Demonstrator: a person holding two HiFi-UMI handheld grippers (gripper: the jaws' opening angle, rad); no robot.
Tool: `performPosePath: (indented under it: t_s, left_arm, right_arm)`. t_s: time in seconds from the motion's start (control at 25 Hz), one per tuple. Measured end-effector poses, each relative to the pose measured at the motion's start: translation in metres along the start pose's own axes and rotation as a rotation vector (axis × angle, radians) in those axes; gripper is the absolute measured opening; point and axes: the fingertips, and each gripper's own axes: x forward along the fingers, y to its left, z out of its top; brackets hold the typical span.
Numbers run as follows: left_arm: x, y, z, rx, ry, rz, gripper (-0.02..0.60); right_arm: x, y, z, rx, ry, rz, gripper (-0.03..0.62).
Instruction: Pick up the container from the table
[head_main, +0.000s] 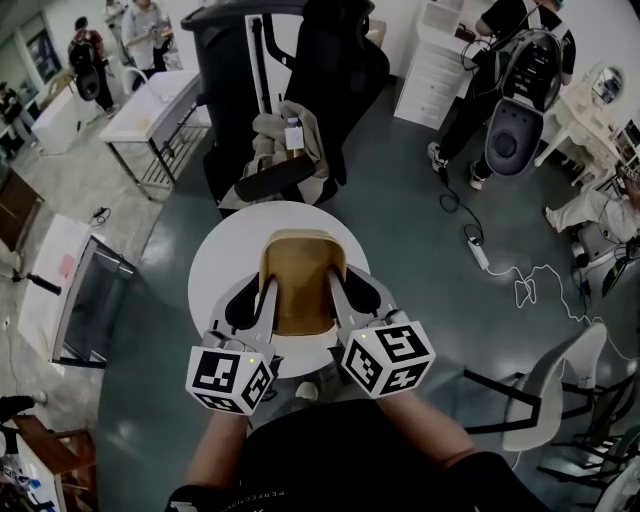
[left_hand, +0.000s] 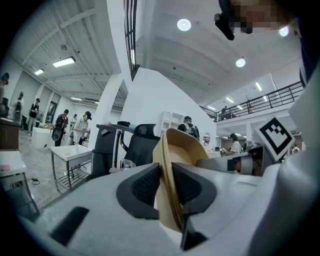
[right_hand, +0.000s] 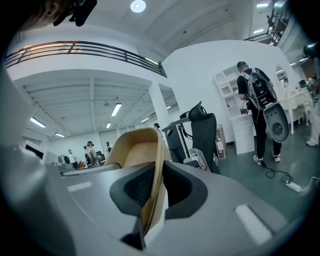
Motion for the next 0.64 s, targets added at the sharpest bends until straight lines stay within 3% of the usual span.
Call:
performPosePath:
  t_s: [0.64]
  left_arm:
    - [-0.003,-0.014,0.008,0.025,-0.025,-0.036,0.052]
  right_arm:
    - [-0.015,-0.001,0.008,-0.008,-0.037,-0.02,0.017]
